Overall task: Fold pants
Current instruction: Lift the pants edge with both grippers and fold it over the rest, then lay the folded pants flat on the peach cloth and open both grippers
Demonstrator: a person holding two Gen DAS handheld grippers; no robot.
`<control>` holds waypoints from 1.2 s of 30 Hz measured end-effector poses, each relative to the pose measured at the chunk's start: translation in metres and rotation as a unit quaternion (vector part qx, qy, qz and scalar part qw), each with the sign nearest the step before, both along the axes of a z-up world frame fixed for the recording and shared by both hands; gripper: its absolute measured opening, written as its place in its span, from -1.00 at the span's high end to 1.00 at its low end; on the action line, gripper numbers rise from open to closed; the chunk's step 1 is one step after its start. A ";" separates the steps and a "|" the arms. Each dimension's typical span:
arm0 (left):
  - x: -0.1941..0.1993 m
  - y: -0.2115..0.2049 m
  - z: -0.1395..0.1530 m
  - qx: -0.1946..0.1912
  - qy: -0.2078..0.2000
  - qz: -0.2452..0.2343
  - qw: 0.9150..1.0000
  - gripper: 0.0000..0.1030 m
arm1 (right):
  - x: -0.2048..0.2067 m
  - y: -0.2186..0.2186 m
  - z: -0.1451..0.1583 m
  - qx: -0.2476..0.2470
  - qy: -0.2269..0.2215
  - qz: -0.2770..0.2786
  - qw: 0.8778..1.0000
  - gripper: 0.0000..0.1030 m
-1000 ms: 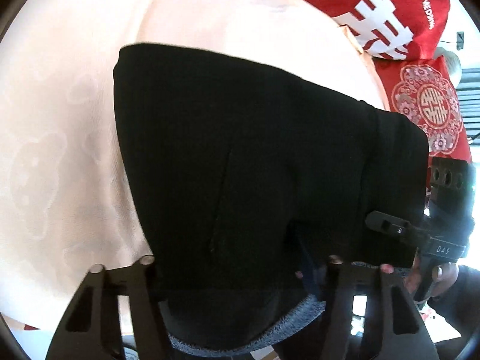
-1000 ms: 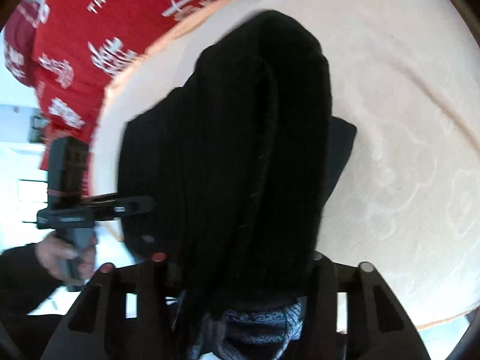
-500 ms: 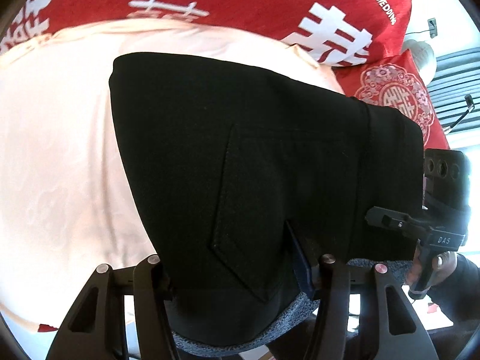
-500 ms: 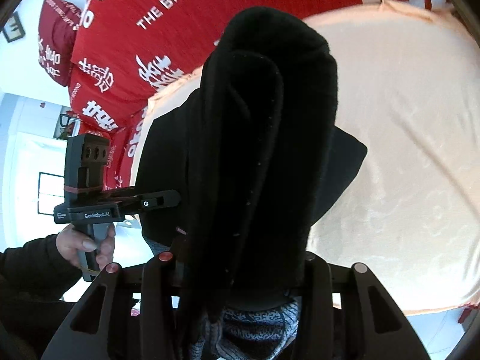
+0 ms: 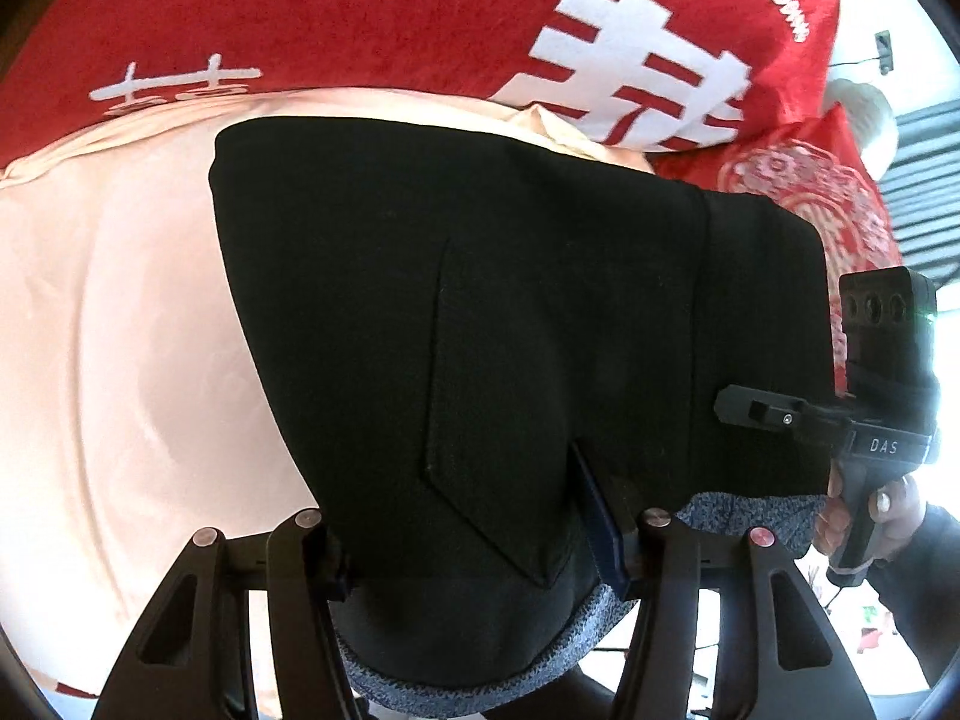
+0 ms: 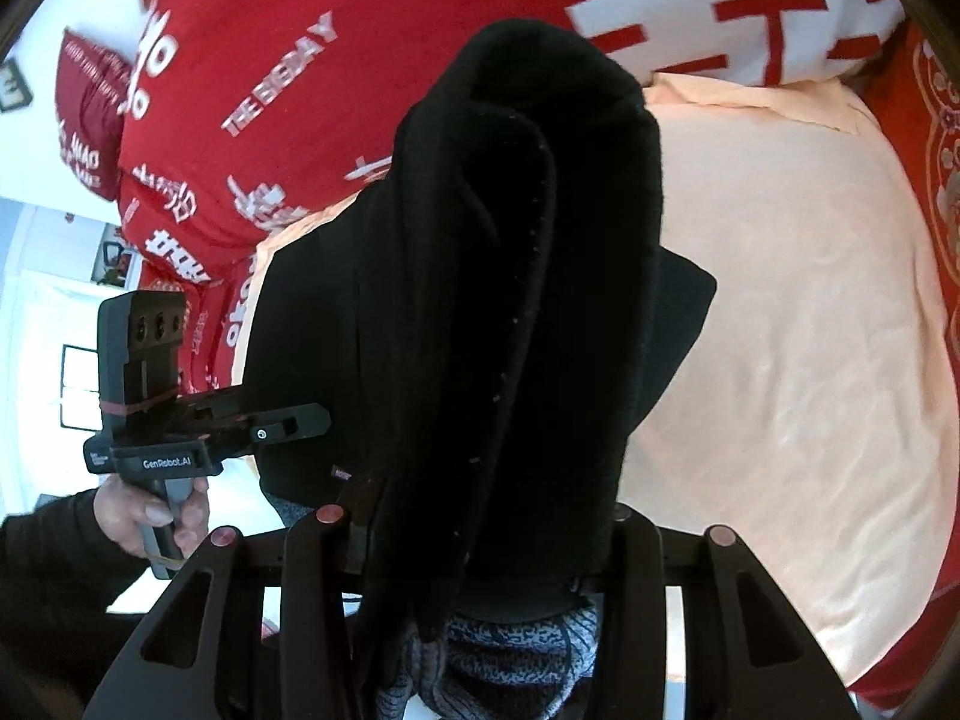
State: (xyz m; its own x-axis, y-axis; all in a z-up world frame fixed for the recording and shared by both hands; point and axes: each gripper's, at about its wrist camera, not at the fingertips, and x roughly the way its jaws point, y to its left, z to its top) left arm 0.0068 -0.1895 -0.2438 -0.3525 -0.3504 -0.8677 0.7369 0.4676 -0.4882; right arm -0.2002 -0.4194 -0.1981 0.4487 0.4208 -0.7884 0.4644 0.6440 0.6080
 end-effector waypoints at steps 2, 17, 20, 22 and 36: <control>0.000 -0.011 -0.012 0.012 -0.002 0.006 1.000 -0.14 | 0.002 -0.015 -0.011 0.009 0.002 0.000 1.000 0.09; 0.016 -0.016 -0.084 0.096 0.034 0.096 0.990 -0.59 | 0.030 -0.055 -0.119 0.055 0.083 0.004 0.995 -0.42; 0.027 0.002 -0.049 0.080 0.013 0.131 0.988 -0.59 | 0.022 -0.062 -0.118 0.066 0.111 -0.021 0.991 -0.57; 0.028 0.013 -0.025 0.053 0.000 0.147 0.988 -0.59 | 0.011 -0.070 -0.102 0.049 0.109 -0.048 0.992 -0.61; -0.048 -0.012 -0.063 0.031 -0.017 0.039 0.999 -0.97 | -0.007 0.030 -0.054 -0.124 -0.008 0.107 0.986 -0.82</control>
